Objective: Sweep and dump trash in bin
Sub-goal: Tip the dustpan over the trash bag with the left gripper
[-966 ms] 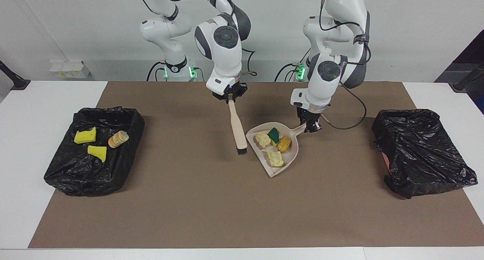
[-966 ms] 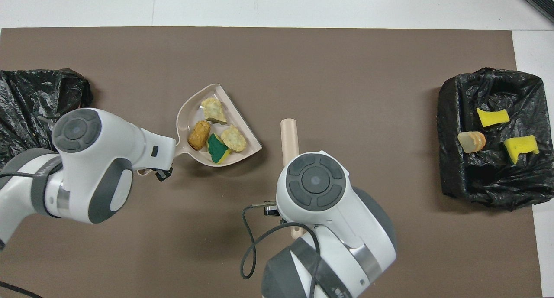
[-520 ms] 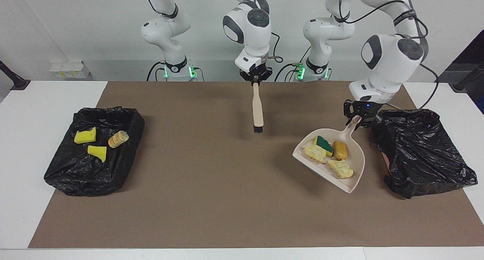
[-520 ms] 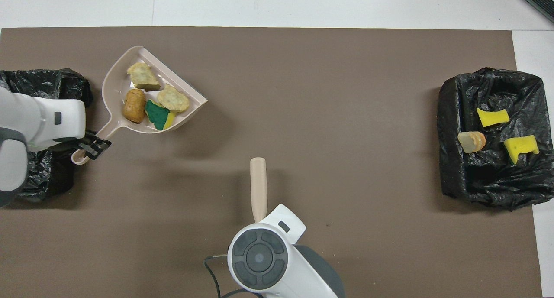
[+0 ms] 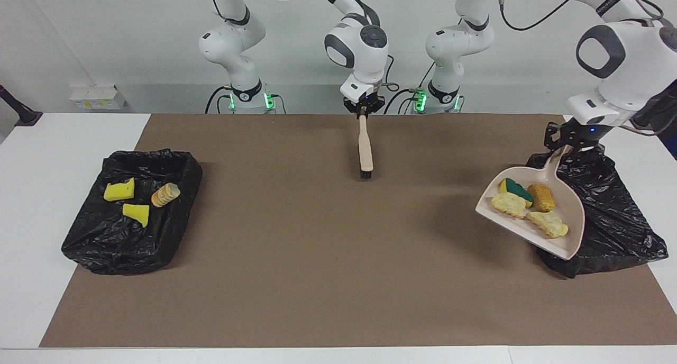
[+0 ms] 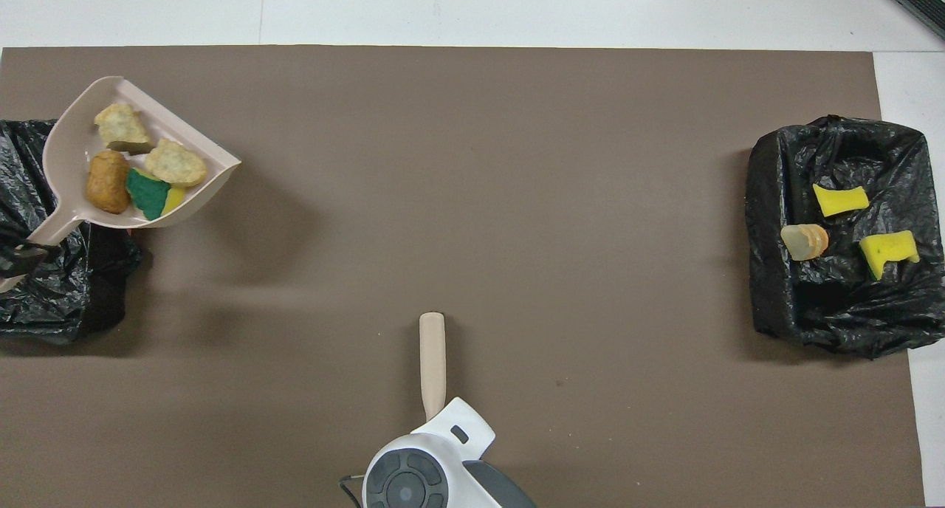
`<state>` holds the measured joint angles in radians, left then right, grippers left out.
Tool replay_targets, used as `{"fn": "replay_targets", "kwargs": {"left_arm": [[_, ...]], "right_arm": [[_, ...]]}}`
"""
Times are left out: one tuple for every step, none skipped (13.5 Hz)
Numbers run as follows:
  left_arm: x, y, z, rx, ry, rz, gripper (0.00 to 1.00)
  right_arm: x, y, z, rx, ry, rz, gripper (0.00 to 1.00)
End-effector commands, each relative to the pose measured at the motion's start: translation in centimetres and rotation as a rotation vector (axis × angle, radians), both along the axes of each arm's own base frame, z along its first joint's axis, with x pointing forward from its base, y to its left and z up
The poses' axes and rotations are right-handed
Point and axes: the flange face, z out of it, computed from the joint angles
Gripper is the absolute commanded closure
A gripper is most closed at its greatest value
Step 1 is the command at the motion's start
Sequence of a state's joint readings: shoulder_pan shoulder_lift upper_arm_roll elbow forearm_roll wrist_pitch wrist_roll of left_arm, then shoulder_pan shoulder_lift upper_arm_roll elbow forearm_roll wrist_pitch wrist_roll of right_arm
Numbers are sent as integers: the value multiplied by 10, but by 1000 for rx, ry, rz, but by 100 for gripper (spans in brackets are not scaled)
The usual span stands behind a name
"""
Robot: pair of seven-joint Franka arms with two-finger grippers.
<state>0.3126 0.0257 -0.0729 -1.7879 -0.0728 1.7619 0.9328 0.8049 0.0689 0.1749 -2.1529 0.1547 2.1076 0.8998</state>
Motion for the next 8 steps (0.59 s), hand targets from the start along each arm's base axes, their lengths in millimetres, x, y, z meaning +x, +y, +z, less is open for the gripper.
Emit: {"fn": "replay_targets", "kwargs": {"left_arm": [[0,62,17,7,25,-48,100],[-7,85,17,44,34,-61,100],[-14,107,18,92,40,-87,100],[-21,129,19,131,51,-106,100],[-24,150,19,164,50,-129,100],[-18,165,21,216,49,-167,100],[-11,177,24,295,61,-202,100],[-4,184,16,339,84,-229,100]], "right_arm": [[8,-7,-2,20,1,-33,91],[9,-7,-2,24,0,-29,91],[7,-8,-4,19,2,-32,91],[6,-7,-6,19,2,-30,91],[8,-6,-9,30,-7,-29,89],[12,-6,-14,39,-11,-15,83],[19,-9,-17,41,-10,-19,78],[25,-11,-17,39,-9,-28,26]]}}
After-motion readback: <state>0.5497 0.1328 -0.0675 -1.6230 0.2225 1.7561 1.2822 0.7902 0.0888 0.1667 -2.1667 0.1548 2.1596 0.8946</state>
